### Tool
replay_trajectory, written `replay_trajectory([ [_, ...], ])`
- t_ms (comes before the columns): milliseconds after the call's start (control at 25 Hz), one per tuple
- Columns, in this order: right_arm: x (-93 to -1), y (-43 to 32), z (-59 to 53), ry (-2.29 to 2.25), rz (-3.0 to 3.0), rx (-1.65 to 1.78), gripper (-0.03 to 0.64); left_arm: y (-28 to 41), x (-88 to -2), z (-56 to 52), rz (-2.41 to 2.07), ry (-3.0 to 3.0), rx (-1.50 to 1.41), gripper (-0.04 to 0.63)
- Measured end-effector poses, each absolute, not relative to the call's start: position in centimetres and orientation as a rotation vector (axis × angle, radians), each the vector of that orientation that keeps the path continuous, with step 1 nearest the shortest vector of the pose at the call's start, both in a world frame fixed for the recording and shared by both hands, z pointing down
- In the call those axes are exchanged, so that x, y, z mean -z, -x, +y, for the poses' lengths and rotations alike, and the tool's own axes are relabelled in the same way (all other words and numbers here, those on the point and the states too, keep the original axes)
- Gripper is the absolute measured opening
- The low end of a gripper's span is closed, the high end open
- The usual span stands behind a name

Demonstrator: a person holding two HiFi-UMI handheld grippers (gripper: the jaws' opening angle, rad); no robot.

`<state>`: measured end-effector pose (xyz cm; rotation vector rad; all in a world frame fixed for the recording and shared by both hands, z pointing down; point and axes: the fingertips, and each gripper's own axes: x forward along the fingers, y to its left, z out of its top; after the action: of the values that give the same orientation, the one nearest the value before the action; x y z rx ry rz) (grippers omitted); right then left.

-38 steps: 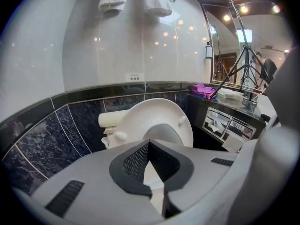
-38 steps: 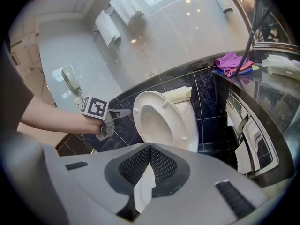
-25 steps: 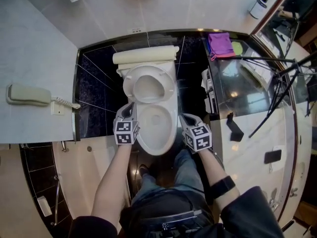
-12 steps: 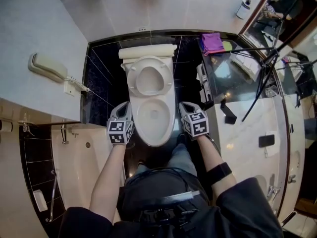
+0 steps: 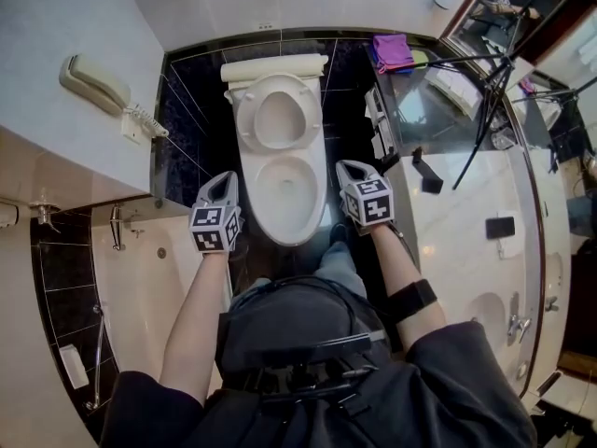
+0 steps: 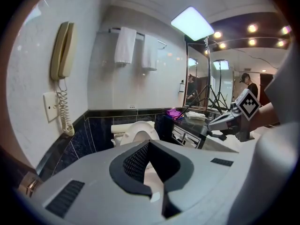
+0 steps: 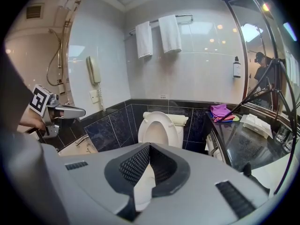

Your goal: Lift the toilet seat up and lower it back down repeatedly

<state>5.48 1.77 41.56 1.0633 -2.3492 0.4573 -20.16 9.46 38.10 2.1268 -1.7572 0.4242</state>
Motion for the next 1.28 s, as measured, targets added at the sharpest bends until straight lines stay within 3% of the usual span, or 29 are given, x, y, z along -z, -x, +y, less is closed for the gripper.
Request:
replay_trajectory([
  [840, -43.5, -7.2, 3.1, -1.061, -2.302, -0.469, 0.017, 18.4, -39.0, 9.1, -1.731, -2.165, -0.446, -0.005],
  [1200, -42.0, -5.6, -1.4, -0.987, -2.255, -0.19, 0.021, 18.0, -39.6, 7.0, -1.749, -2.13, -0.46, -0.005],
  [1280, -41.8, -4.6, -3.0, -0.923, -2.233, -0.072, 0.051, 17.9, -39.8, 6.3, -1.759, -2.12, -0.466, -0.005],
])
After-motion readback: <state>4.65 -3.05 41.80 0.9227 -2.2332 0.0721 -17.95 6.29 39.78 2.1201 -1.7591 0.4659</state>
